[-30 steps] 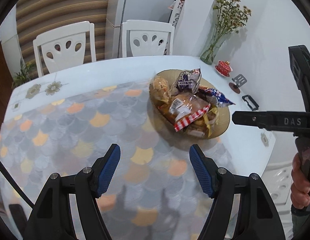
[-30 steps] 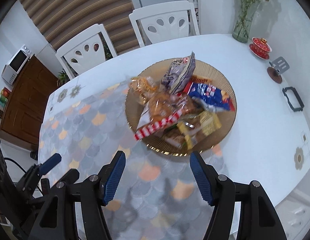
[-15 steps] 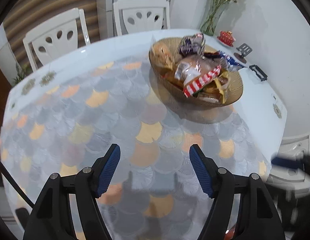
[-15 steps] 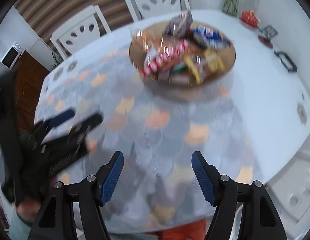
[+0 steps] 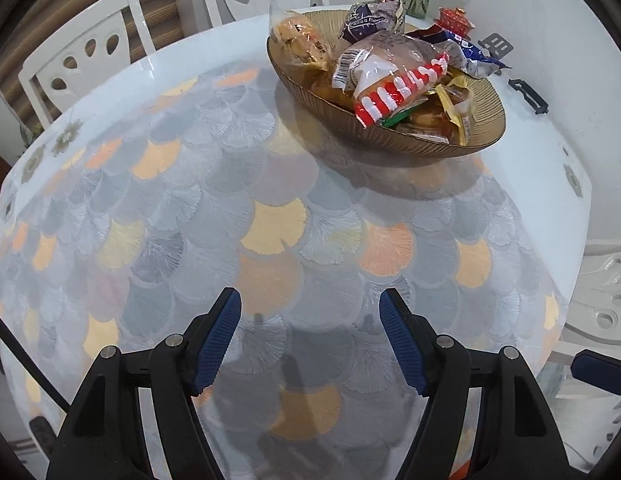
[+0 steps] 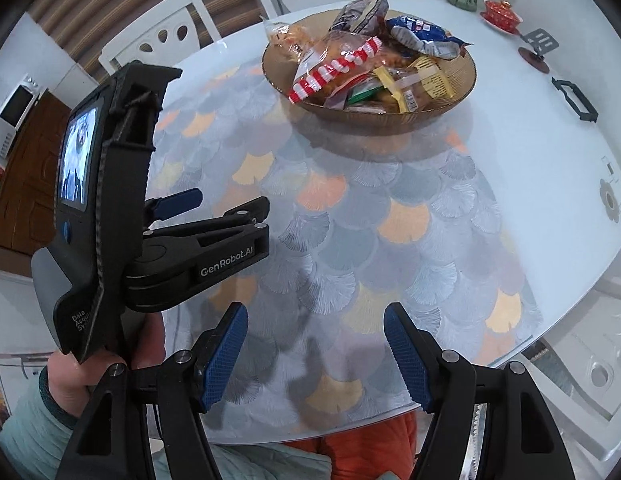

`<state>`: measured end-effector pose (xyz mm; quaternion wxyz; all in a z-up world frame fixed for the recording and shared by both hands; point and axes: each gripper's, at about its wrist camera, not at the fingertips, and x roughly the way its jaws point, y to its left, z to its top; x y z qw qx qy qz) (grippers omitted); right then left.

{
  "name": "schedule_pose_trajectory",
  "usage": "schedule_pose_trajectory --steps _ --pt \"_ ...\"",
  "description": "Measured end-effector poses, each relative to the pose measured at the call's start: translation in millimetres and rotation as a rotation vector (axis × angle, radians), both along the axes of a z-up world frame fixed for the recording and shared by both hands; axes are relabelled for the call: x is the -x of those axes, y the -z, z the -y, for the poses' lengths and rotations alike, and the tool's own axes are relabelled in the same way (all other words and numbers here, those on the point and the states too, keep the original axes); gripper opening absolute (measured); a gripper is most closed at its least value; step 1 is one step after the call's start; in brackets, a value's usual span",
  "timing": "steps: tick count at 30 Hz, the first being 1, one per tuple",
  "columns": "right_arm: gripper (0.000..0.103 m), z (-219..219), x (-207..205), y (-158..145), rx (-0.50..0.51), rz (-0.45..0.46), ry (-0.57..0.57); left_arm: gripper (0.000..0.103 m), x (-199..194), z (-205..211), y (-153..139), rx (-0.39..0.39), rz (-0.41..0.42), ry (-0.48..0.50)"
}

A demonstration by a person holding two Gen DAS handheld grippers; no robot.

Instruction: Organize snacks

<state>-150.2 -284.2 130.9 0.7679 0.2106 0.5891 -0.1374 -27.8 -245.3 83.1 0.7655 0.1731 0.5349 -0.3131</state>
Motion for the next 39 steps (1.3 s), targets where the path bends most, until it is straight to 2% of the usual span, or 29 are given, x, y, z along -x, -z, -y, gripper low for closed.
schedule_pose_trajectory --steps 11,26,30,39 --pt "0.069 -4 -6 4 -0.015 -0.016 0.002 0.070 -19 -3 4 -0.012 -0.009 -0.029" --pt "0.069 -8 -6 11 -0.028 -0.041 0.016 0.070 -19 1 20 -0.026 -0.036 0.006" --pt "0.069 -8 -8 12 -0.032 -0.046 0.013 0.070 -18 -1 22 -0.031 -0.020 0.012" --pt "0.069 -21 -21 23 0.012 -0.084 -0.061 0.070 -34 -23 24 -0.041 0.000 -0.057"
